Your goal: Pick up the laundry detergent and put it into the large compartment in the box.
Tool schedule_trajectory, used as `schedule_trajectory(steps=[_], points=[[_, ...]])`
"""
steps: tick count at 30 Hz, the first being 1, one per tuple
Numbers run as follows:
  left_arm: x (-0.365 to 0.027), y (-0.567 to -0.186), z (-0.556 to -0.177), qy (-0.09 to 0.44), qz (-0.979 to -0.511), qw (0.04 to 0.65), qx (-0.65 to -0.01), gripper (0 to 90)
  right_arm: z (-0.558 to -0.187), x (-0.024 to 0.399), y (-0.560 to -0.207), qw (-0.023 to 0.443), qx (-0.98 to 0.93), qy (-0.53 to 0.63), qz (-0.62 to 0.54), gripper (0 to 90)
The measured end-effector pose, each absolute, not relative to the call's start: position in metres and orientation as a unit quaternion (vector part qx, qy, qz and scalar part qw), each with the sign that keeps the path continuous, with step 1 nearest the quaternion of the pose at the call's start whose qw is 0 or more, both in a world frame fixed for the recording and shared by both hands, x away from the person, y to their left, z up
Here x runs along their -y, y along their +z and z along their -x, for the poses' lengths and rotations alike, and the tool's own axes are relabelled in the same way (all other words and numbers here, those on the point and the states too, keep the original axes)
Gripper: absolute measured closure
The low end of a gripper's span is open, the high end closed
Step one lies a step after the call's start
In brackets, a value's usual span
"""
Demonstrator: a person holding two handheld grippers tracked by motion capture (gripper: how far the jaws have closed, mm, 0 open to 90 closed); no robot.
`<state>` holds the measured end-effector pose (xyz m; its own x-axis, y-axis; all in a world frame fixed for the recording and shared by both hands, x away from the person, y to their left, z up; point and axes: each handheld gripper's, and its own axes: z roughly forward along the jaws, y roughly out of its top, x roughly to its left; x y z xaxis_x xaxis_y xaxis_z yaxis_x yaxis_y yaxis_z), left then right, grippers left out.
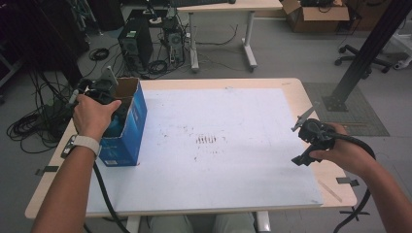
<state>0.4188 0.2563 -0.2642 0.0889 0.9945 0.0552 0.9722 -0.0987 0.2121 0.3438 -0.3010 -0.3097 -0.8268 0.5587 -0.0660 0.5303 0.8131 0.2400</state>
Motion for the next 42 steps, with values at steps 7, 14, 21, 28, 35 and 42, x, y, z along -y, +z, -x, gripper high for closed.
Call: schedule_trajectory(steps=[7, 14, 21, 28, 35, 42], points=[[-0.254, -0.255, -0.417, 0.099, -0.735, 0.066, -0.667, 23.8, -0.342, 0.3, -0.308, 0.068, -0.95, 0.106, -0.285, 11.3], [-0.251, -0.236, -0.414, 0.11, -0.739, 0.073, -0.661, 23.3, -0.339, 0.301, -0.305, 0.071, -0.95, 0.108, -0.285, 11.3], [-0.247, -0.216, -0.41, 0.12, -0.744, 0.08, -0.653, 23.3, -0.337, 0.302, -0.302, 0.075, -0.949, 0.109, -0.285, 11.3], [-0.241, -0.197, -0.402, 0.127, -0.754, 0.098, -0.637, 23.5, -0.335, 0.302, -0.298, 0.078, -0.949, 0.109, -0.284, 11.4], [-0.224, -0.177, -0.393, 0.128, -0.78, 0.116, -0.601, 23.5, -0.334, 0.3, -0.295, 0.08, -0.95, 0.109, -0.282, 11.4], [-0.199, -0.165, -0.384, 0.125, -0.817, 0.149, -0.543, 23.3, -0.332, 0.299, -0.292, 0.083, -0.95, 0.11, -0.282, 11.4]])
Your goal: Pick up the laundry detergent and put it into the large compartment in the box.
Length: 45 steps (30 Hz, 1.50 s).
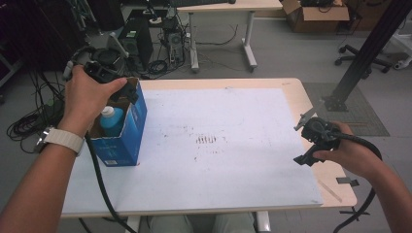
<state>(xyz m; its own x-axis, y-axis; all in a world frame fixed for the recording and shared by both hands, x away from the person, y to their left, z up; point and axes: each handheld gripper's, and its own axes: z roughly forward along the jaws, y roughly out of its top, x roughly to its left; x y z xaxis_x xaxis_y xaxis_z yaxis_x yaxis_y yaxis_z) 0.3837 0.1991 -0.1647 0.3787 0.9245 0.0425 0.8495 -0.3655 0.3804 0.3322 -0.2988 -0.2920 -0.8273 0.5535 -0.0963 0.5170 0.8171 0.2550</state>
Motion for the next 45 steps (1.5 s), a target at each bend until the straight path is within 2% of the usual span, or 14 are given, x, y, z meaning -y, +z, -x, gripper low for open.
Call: schedule_trajectory(steps=[3, 4, 17, 24, 25, 26, 31, 45], points=[[-0.188, -0.163, -0.379, 0.12, -0.839, 0.155, -0.508, 22.9, -0.332, 0.298, -0.292, 0.084, -0.949, 0.11, -0.282, 11.4], [-0.179, -0.163, -0.375, 0.117, -0.856, 0.161, -0.477, 22.9, -0.331, 0.298, -0.291, 0.083, -0.95, 0.111, -0.281, 11.4], [-0.13, -0.172, -0.348, 0.088, -0.917, 0.18, -0.346, 22.0, -0.33, 0.293, -0.29, 0.084, -0.951, 0.11, -0.275, 11.4], [-0.114, -0.176, -0.341, 0.083, -0.93, 0.181, -0.308, 20.0, -0.332, 0.292, -0.289, 0.085, -0.952, 0.111, -0.274, 11.4], [-0.111, -0.177, -0.34, 0.08, -0.934, 0.18, -0.299, 16.2, -0.332, 0.292, -0.29, 0.084, -0.952, 0.112, -0.274, 11.4], [-0.107, -0.179, -0.34, 0.081, -0.936, 0.178, -0.293, 8.8, -0.333, 0.292, -0.291, 0.084, -0.952, 0.112, -0.274, 11.4], [-0.102, -0.184, -0.34, 0.077, -0.939, 0.176, -0.284, 2.9, -0.334, 0.292, -0.293, 0.082, -0.951, 0.112, -0.275, 11.4], [-0.094, -0.187, -0.339, 0.077, -0.942, 0.176, -0.274, 3.7, -0.334, 0.295, -0.291, 0.084, -0.951, 0.115, -0.275, 11.4]])
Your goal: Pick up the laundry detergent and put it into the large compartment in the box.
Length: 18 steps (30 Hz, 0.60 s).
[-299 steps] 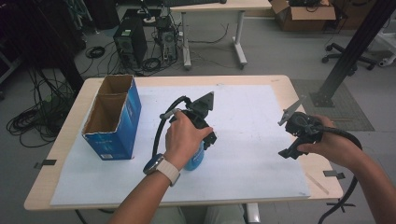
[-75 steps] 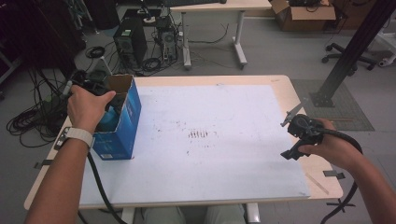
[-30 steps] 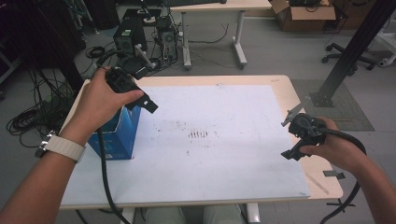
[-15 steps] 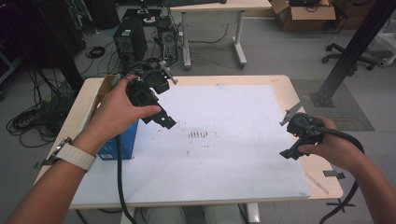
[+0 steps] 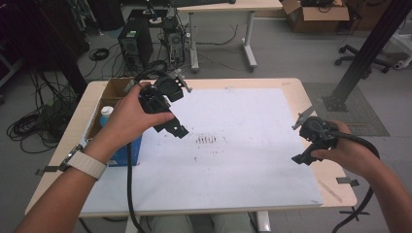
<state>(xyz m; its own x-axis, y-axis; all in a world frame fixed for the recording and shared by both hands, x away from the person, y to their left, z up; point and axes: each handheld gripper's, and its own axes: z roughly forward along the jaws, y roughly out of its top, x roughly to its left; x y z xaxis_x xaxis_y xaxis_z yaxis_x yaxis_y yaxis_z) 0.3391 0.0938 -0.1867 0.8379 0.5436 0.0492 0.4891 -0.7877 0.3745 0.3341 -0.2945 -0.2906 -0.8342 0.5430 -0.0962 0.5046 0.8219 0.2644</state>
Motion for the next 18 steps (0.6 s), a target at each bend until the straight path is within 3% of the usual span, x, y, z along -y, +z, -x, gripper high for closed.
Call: schedule_trajectory(steps=[18], points=[[-0.0913, -0.1876, -0.3389, 0.075, -0.943, 0.176, -0.271, 4.6, -0.3319, 0.2952, -0.2903, 0.085, -0.95, 0.115, -0.278, 11.4]])
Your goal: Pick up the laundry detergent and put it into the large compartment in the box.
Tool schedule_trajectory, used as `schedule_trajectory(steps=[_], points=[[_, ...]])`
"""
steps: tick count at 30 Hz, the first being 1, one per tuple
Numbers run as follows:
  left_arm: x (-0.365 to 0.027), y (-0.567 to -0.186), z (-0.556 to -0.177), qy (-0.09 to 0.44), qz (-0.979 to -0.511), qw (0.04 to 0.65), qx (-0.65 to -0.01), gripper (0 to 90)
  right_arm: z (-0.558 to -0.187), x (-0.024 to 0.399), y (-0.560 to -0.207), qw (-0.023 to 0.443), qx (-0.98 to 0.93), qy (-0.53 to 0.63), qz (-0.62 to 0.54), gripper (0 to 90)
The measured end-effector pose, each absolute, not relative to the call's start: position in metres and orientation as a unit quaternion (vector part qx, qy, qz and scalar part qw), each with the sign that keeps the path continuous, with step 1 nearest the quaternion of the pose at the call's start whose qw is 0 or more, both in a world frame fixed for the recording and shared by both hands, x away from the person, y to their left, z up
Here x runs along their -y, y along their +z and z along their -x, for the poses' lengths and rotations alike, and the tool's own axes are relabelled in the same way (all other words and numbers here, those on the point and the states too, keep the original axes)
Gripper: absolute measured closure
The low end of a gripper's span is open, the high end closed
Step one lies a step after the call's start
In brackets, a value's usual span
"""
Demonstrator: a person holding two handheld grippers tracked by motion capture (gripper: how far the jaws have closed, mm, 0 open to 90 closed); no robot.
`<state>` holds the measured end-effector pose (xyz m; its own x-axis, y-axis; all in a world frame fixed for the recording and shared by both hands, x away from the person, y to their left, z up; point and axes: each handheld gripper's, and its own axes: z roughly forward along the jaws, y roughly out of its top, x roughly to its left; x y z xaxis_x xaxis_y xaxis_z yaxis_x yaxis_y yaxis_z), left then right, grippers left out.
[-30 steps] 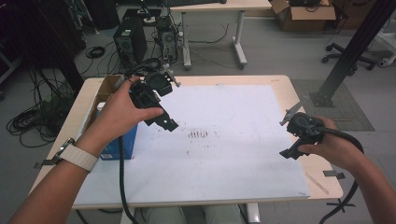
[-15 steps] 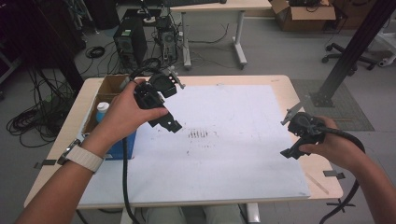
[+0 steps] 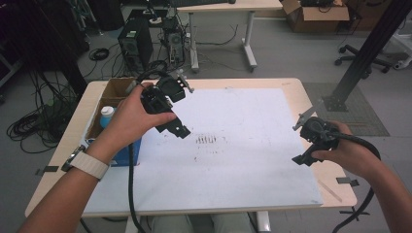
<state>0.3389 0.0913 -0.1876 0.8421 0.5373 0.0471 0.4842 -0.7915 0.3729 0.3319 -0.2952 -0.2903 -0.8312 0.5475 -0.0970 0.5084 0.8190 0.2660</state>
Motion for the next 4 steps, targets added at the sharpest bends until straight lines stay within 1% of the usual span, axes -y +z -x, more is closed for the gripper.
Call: schedule_trajectory(steps=[4], points=[[-0.0924, -0.1878, -0.3404, 0.074, -0.943, 0.177, -0.272, 4.6, -0.3318, 0.2956, -0.2897, 0.085, -0.95, 0.115, -0.279, 11.4]])
